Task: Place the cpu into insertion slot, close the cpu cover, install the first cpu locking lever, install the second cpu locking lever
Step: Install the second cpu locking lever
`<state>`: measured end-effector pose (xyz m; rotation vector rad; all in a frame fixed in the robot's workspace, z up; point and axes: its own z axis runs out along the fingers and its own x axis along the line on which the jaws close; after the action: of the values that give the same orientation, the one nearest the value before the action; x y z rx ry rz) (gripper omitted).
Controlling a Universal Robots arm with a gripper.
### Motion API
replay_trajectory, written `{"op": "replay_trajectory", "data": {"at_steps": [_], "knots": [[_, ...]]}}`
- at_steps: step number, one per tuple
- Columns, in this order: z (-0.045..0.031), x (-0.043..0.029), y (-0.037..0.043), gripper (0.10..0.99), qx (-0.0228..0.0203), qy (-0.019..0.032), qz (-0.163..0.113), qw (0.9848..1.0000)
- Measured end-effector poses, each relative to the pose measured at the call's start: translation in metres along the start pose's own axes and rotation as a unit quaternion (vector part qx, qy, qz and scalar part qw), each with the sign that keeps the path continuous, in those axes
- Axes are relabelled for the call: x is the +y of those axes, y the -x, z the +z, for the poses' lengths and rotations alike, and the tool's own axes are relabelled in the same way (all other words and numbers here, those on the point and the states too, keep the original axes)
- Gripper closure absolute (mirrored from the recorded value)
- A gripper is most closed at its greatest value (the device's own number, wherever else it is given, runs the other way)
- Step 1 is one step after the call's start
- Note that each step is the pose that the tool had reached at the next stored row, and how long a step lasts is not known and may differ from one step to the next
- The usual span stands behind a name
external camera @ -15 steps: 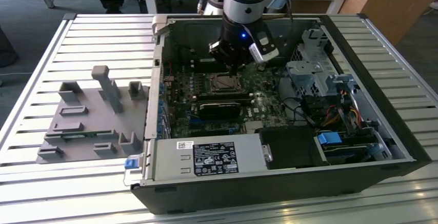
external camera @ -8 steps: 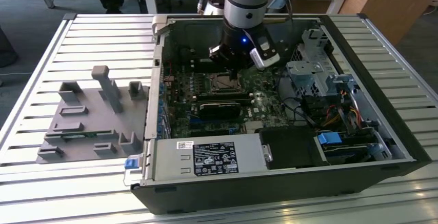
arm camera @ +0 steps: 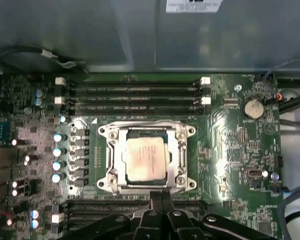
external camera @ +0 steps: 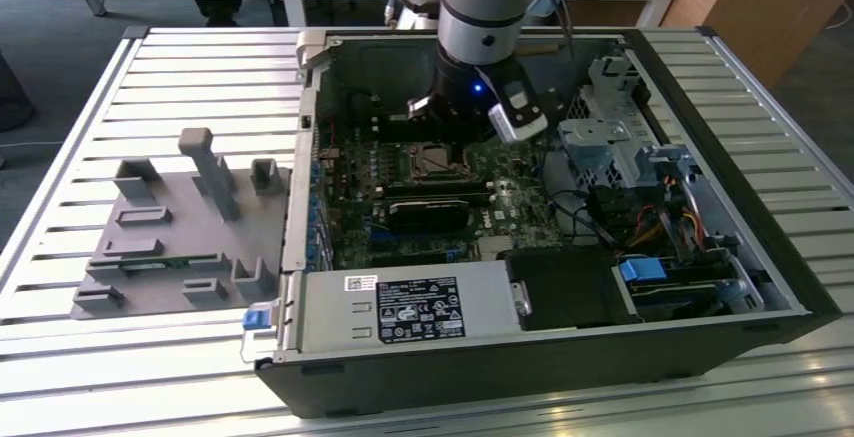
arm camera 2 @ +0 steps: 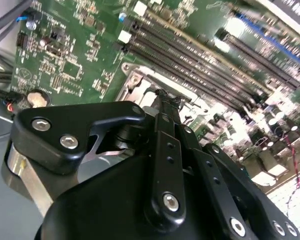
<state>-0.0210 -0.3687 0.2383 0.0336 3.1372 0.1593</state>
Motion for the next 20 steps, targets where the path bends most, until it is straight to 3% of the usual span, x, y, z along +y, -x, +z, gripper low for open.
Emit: {"op": "replay_trajectory", "data": {"at_steps": [6,14,20], "knots": [[-0.0003,-0.0072,-0.0019,0.98,0.0,0.0,0.0,1.0],[0.0013,-0.0091,-0.0298,0.98,-0.0001,0.0001,0.0,1.0],[0.0071,-0.0108,-0.031,0.98,0.0058,0.0012,0.001,1.0]]}}
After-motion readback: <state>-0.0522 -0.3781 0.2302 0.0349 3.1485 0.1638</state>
